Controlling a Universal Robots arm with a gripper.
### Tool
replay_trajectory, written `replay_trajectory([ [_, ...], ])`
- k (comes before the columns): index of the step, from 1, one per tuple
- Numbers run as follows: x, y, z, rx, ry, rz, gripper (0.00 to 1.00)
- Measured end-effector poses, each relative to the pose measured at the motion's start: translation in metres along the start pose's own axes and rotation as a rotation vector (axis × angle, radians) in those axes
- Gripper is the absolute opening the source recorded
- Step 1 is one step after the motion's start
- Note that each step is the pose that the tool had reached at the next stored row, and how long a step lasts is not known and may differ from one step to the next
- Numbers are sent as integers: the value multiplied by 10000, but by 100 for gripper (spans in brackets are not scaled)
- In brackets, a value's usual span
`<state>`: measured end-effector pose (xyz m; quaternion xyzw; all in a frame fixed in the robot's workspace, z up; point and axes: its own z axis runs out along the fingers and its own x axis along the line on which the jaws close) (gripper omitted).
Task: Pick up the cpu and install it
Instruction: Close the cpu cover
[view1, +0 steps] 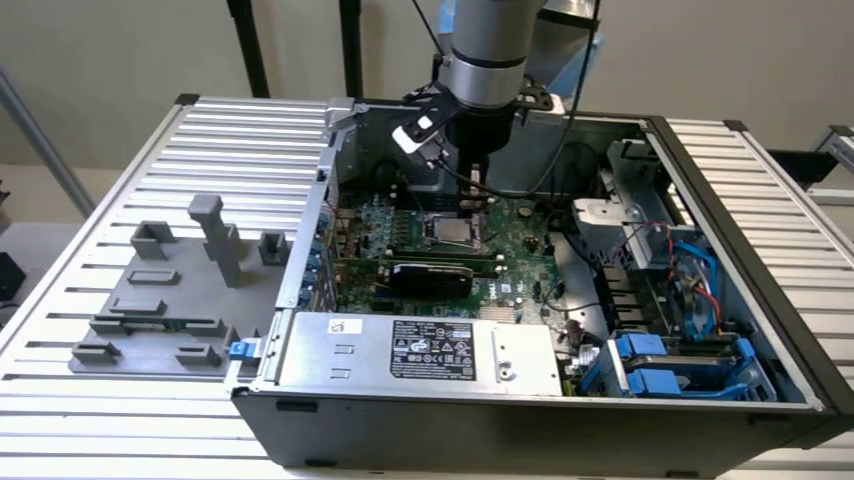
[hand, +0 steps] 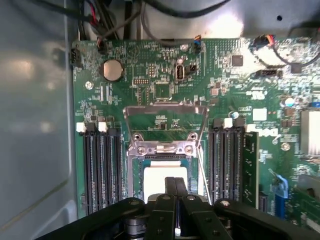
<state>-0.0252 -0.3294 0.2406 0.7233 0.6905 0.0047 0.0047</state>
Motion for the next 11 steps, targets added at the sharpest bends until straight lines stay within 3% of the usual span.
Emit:
replay_trajectory([
  [6, -26, 204, -245, 116, -6, 0, 11],
  [11, -18, 432, -303, 155, -1, 0, 11],
])
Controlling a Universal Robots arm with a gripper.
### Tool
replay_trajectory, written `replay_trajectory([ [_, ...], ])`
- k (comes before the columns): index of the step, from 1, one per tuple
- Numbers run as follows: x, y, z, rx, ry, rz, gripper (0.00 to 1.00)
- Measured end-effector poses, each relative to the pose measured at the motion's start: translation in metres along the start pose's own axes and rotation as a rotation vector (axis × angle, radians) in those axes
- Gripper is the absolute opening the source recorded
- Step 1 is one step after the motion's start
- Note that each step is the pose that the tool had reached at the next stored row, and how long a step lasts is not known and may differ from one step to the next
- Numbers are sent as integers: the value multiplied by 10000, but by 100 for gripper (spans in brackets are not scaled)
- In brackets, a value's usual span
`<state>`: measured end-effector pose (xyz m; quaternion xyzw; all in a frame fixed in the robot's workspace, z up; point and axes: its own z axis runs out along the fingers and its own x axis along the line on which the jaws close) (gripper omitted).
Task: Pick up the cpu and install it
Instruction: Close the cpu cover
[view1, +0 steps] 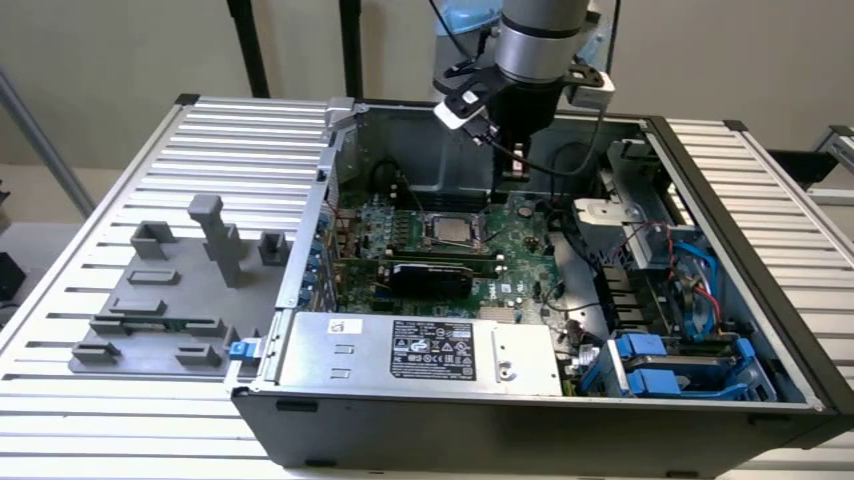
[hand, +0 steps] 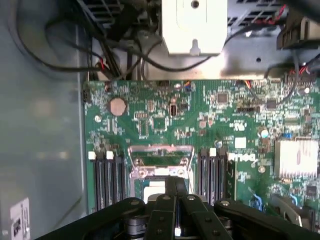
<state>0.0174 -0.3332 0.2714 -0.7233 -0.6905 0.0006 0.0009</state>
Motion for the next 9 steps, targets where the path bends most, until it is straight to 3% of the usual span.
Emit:
replay_trajectory([
  [9, 18, 379, 3, 7, 3, 0, 11],
])
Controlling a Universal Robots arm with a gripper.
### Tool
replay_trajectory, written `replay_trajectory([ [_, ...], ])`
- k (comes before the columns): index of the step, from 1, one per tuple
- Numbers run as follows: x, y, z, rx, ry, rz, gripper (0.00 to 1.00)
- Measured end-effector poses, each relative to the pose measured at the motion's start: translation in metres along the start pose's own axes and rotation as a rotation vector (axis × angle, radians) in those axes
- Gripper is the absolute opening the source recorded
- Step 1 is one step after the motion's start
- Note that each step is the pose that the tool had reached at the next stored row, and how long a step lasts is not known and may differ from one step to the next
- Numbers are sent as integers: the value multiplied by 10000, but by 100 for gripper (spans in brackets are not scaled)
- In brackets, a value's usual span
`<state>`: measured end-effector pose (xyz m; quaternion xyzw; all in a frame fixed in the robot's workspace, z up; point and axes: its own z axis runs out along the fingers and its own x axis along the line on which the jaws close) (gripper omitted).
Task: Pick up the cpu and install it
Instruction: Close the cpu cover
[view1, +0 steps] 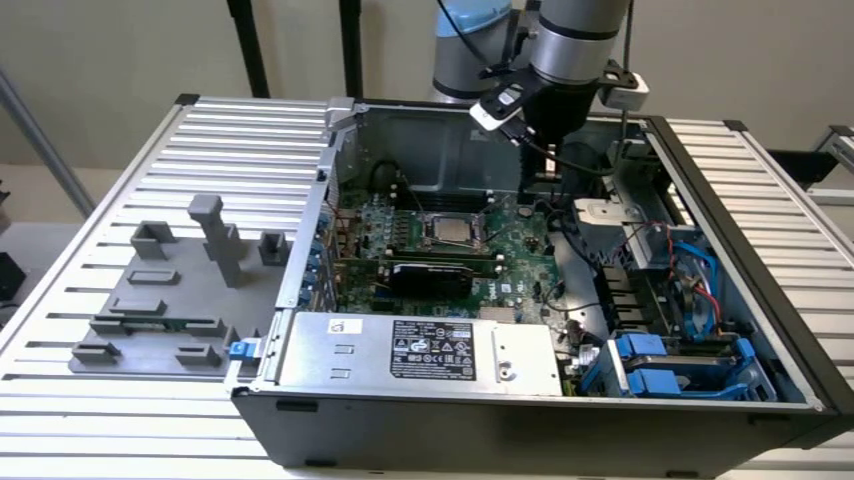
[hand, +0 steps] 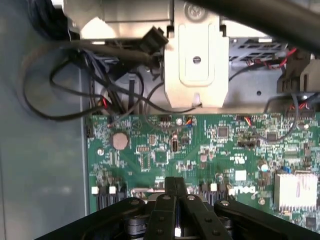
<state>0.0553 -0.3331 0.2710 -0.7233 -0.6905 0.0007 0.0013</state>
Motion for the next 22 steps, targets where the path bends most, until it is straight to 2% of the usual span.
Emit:
replay_trajectory([
  [13, 0, 17, 216, 10, -1, -1, 11],
  [14, 0, 16, 218, 67, -5, -3, 11],
  [16, 0, 0, 219, 258, -14, -17, 11],
  [18, -1, -22, 221, 401, -22, -44, 11],
  [19, -2, -39, 223, 441, -22, -56, 11],
  [22, -12, -124, 233, 458, 59, -93, 11],
])
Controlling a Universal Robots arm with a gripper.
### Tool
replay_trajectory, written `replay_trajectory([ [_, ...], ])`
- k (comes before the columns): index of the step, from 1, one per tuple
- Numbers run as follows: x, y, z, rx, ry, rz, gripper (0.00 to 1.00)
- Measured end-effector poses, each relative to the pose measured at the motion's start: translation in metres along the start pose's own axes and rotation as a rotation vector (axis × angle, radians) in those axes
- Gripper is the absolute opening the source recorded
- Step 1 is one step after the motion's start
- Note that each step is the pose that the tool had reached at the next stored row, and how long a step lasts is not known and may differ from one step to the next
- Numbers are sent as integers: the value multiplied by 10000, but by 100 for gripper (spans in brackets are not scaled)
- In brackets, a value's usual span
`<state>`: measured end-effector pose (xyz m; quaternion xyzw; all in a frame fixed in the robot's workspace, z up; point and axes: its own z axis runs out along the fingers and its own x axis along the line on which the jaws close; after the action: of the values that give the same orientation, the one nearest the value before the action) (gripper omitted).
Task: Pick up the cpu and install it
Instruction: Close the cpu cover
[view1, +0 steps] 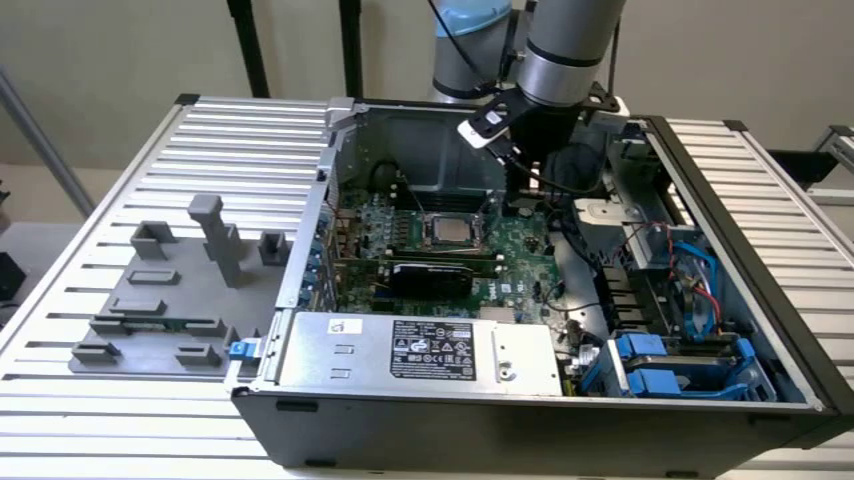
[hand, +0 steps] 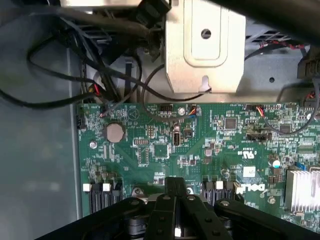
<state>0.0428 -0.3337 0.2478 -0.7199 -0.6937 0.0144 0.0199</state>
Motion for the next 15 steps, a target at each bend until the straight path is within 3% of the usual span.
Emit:
replay_trajectory([
  [2, -4, -68, 13, 3, 51, -21, 11],
  [6, -12, -198, 39, 25, 85, -49, 11],
  [15, -25, -502, 111, 117, 93, -84, 11],
])
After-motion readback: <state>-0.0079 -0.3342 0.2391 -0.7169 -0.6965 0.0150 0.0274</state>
